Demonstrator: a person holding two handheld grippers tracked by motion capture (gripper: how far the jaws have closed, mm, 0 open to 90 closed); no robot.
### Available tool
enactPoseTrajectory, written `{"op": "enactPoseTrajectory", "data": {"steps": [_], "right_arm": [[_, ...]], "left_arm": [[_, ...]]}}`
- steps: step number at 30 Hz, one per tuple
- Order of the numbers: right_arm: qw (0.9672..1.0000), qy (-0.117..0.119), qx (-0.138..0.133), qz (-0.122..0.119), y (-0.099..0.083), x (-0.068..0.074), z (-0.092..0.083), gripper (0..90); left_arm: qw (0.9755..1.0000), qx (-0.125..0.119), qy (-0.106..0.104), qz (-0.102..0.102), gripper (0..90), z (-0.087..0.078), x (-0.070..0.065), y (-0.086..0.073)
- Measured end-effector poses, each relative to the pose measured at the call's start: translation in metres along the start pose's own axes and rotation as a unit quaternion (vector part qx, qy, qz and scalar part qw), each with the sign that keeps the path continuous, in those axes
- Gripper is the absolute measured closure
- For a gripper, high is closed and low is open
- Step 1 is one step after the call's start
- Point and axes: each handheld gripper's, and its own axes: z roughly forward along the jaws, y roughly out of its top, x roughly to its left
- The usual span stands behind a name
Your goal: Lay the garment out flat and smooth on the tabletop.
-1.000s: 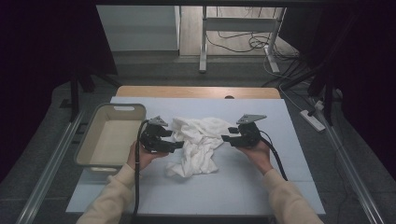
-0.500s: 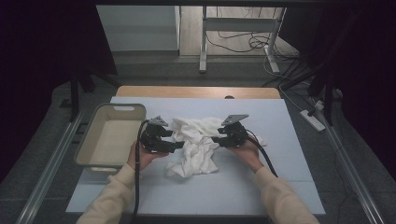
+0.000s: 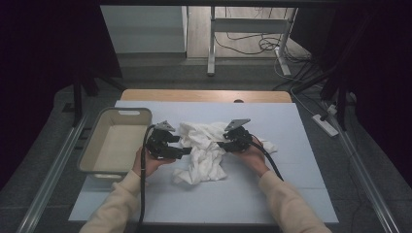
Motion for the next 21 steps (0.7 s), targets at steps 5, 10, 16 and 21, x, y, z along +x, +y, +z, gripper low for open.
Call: {"op": "enactPoseTrajectory", "data": {"steps": [5,10,16,21], "right_arm": [[0.9998,-0.013,0.014,-0.008,-0.003,-0.003,0.009,61.9],[0.9999,-0.007,0.012,0.002,-0.004,-0.007,0.009,80.1],[0.9999,0.001,0.011,0.002,-0.003,-0.01,0.006,88.1],[0.9999,0.0,-0.01,0.011,0.001,-0.016,-0.005,88.1]], "left_arm": [[1.0,0.0,0.001,-0.002,26.4,0.0,0.0,-0.001],[1.0,-0.002,0.001,-0.002,26.3,-0.002,0.0,-0.002],[1.0,-0.002,0.003,-0.004,26.3,-0.004,0.001,-0.004],[1.0,-0.002,0.004,-0.006,26.3,-0.004,0.001,-0.004]]}}
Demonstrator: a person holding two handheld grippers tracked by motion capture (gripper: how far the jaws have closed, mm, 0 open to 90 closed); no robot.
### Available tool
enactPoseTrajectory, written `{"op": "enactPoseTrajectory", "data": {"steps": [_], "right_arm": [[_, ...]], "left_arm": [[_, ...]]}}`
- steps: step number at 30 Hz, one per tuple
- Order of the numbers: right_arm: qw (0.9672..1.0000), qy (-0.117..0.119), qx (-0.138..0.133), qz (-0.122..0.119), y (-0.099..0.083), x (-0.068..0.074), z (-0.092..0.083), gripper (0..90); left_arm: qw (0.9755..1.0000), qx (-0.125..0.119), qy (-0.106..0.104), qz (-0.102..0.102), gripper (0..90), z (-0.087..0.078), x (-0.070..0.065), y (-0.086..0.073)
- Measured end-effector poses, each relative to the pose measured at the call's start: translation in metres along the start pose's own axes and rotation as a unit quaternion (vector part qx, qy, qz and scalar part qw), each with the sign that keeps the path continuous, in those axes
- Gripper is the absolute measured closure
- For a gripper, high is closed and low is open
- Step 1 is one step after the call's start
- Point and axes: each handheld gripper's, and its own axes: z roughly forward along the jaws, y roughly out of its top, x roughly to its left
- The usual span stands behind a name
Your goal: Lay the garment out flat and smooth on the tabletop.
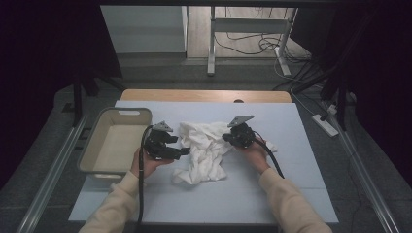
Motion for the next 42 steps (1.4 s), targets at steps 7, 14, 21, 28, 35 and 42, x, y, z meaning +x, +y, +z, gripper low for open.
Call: {"op": "enactPoseTrajectory", "data": {"steps": [7,14,21,28,35,42], "right_arm": [[0.9989,-0.01,-0.039,0.026,0.005,-0.014,-0.023,88.5],[0.9976,-0.023,-0.049,0.044,0.002,-0.031,-0.029,88.5],[0.9949,-0.036,-0.057,0.075,-0.005,-0.058,-0.031,88.6],[0.9925,-0.04,-0.071,0.091,-0.005,-0.072,-0.037,88.7],[0.9918,-0.044,-0.055,0.107,-0.014,-0.084,-0.025,88.6],[0.9909,-0.06,-0.054,0.108,-0.01,-0.076,-0.032,68.7]], "left_arm": [[1.0,0.001,0.001,0.0,26.2,0.001,0.0,0.0],[1.0,0.004,0.001,0.002,26.2,0.002,-0.001,0.0],[1.0,0.006,0.004,-0.001,26.2,0.002,0.0,-0.001],[1.0,0.006,0.001,-0.003,26.2,0.003,0.0,-0.002],[1.0,0.005,0.002,-0.005,26.2,0.002,0.001,-0.002],[1.0,0.005,0.001,-0.006,26.2,0.002,0.003,-0.002]]}}
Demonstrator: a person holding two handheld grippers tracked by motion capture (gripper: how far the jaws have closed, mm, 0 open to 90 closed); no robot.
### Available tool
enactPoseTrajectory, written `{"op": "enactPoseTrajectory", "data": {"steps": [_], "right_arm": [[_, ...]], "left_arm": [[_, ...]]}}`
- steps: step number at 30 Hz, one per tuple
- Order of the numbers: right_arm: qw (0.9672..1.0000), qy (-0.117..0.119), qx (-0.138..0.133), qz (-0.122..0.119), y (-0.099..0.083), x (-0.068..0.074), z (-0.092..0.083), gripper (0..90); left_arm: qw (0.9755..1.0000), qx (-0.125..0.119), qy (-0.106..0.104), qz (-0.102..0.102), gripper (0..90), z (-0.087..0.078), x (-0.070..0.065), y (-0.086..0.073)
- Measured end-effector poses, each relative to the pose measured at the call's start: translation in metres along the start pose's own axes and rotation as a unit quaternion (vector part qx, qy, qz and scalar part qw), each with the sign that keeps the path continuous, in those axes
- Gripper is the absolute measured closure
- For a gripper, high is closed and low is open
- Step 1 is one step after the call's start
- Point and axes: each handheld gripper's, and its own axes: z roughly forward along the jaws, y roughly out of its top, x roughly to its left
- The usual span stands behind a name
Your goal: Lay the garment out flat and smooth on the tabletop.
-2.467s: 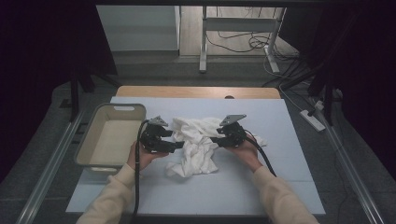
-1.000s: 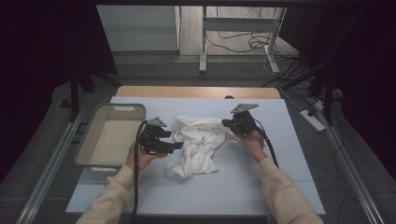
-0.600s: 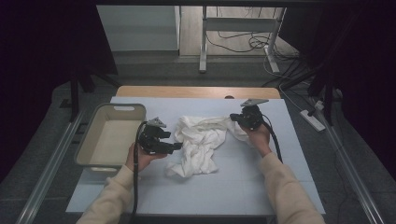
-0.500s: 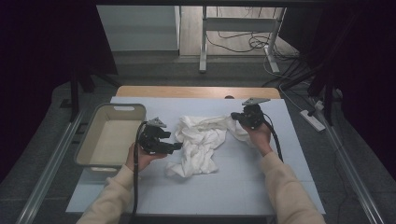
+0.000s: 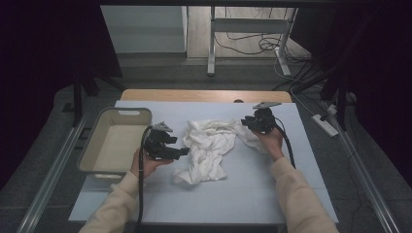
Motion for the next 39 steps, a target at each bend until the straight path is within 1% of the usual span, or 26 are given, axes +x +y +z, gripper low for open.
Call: {"op": "enactPoseTrajectory", "data": {"steps": [3,4,5,6,9,10,11,13,14,15,16,17,18,19,20,21,25,26,27,28,29,30,31,32,36,39], "right_arm": [[1.0,0.008,-0.005,0.0,0.004,0.006,-0.008,65.6],[0.9998,0.014,-0.011,0.001,0.006,0.012,-0.017,61.3],[0.9998,0.014,-0.011,0.001,0.006,0.012,-0.017,61.3],[0.9997,0.02,-0.014,-0.002,0.006,0.018,-0.026,57.9],[0.9995,0.025,-0.016,-0.006,0.002,0.026,-0.033,55.9],[0.9993,0.033,-0.011,-0.011,-0.002,0.034,-0.038,54.4],[0.9993,0.033,-0.011,-0.011,-0.002,0.034,-0.038,54.4],[0.999,0.042,-0.005,-0.016,-0.007,0.042,-0.044,52.5],[0.9985,0.05,0.003,-0.021,-0.014,0.051,-0.048,50.9],[0.9985,0.05,0.003,-0.021,-0.014,0.051,-0.048,50.9],[0.9978,0.06,0.009,-0.026,-0.021,0.061,-0.052,49.9],[0.9978,0.06,0.009,-0.026,-0.021,0.061,-0.052,49.9],[0.9967,0.072,0.018,-0.033,-0.029,0.071,-0.056,49.6],[0.9967,0.072,0.018,-0.033,-0.029,0.071,-0.056,49.6],[0.996,0.076,0.026,-0.041,-0.035,0.079,-0.058,49.0],[0.996,0.076,0.026,-0.041,-0.035,0.079,-0.058,49.0],[0.9937,0.1,0.033,-0.038,-0.046,0.093,-0.06,48.8],[0.9921,0.11,0.041,-0.046,-0.05,0.101,-0.059,48.7],[0.9921,0.11,0.041,-0.046,-0.05,0.101,-0.059,48.7],[0.9905,0.116,0.048,-0.056,-0.053,0.109,-0.056,48.6],[0.9905,0.116,0.048,-0.056,-0.053,0.109,-0.056,48.6],[0.9892,0.122,0.052,-0.062,-0.054,0.115,-0.053,48.7],[0.9892,0.122,0.052,-0.062,-0.054,0.115,-0.053,48.7],[0.9881,0.129,0.055,-0.065,-0.054,0.12,-0.051,48.7],[0.9866,0.136,0.057,-0.071,-0.054,0.126,-0.049,48.8],[0.9851,0.147,0.059,-0.067,-0.055,0.129,-0.047,49.0]], "left_arm": [[1.0,-0.001,-0.001,0.0,26.2,0.0,0.0,0.001],[1.0,0.0,-0.002,0.001,26.2,0.0,0.0,0.001],[1.0,-0.001,-0.002,0.001,26.2,0.0,0.0,0.001],[1.0,0.0,-0.002,0.002,26.2,0.001,0.0,0.001],[1.0,0.0,-0.003,0.003,26.1,0.001,0.0,0.002],[1.0,0.0,-0.004,0.003,26.2,0.001,0.0,0.002],[1.0,-0.001,-0.004,0.004,26.2,0.001,-0.001,0.002],[1.0,-0.002,-0.005,0.003,26.1,0.001,-0.001,0.003],[1.0,-0.002,-0.005,0.004,26.1,0.001,-0.001,0.003],[1.0,-0.003,-0.005,0.004,26.1,0.001,-0.001,0.003],[1.0,-0.003,-0.006,0.005,26.2,0.001,-0.001,0.003],[1.0,-0.003,-0.006,0.004,26.2,0.001,-0.001,0.003],[1.0,-0.003,-0.006,0.006,26.1,0.001,-0.001,0.003],[1.0,-0.003,-0.007,0.007,26.1,0.001,-0.001,0.003],[0.9999,-0.002,-0.007,0.008,26.1,0.001,-0.001,0.004],[0.9999,-0.002,-0.007,0.009,26.1,0.001,-0.002,0.004],[0.9999,-0.004,-0.007,0.006,26.1,0.002,-0.003,0.004],[0.9999,-0.003,-0.008,0.007,26.1,0.002,-0.003,0.004],[0.9999,-0.003,-0.007,0.008,26.1,0.002,-0.003,0.004],[0.9999,-0.002,-0.007,0.009,26.1,0.002,-0.003,0.005],[0.9999,-0.002,-0.007,0.009,26.1,0.002,-0.003,0.005],[0.9999,-0.002,-0.007,0.009,26.1,0.002,-0.003,0.005],[0.9999,-0.002,-0.007,0.009,26.1,0.002,-0.003,0.005],[0.9999,-0.002,-0.007,0.009,26.1,0.002,-0.004,0.005],[0.9999,-0.003,-0.004,0.009,26.1,0.001,-0.004,0.004],[1.0,-0.004,-0.003,0.009,26.1,0.001,-0.004,0.004]]}}
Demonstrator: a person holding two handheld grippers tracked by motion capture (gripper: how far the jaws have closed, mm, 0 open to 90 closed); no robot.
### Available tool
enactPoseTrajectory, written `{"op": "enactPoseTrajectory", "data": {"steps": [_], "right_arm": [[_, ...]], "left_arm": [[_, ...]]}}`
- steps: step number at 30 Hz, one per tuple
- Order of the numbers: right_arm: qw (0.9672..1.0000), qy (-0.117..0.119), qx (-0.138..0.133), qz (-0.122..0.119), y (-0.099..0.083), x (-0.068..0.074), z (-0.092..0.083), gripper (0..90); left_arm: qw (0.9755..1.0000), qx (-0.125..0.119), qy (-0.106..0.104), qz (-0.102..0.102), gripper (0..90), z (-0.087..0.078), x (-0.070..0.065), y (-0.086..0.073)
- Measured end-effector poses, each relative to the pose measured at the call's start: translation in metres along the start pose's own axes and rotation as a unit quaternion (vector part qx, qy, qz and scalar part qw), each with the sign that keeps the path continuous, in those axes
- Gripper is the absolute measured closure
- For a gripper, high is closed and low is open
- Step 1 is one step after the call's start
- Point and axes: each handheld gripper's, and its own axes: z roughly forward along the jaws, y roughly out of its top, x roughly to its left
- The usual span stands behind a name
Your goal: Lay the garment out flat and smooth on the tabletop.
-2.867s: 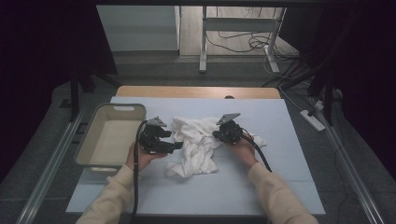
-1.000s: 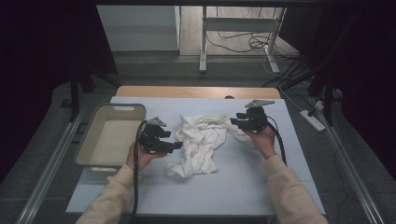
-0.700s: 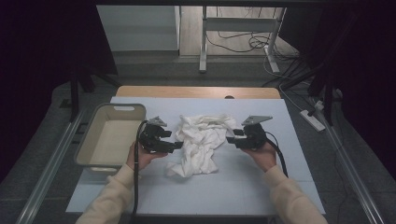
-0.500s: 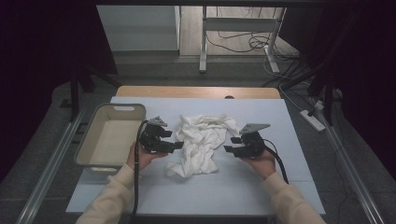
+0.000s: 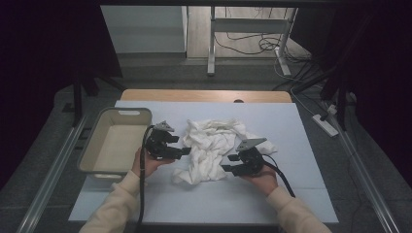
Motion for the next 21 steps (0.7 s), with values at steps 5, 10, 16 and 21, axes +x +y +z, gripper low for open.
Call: {"op": "enactPoseTrajectory", "data": {"steps": [5,10,16,21], "right_arm": [[0.9998,0.012,0.013,-0.005,-0.001,0.006,0.007,49.8],[0.9994,0.011,0.026,-0.021,-0.001,0.011,0.013,53.3],[0.9979,0.027,0.051,-0.027,-0.004,0.011,0.021,76.9],[0.9975,0.03,0.055,-0.032,-0.005,0.011,0.02,87.2]], "left_arm": [[1.0,0.0,0.0,0.0,26.1,0.0,0.0,0.0],[1.0,0.001,0.001,0.0,26.0,0.0,0.0,0.0],[1.0,0.0,0.001,0.0,26.0,0.0,0.0,0.0],[1.0,0.001,0.001,0.0,26.0,0.0,0.0,0.0]]}}
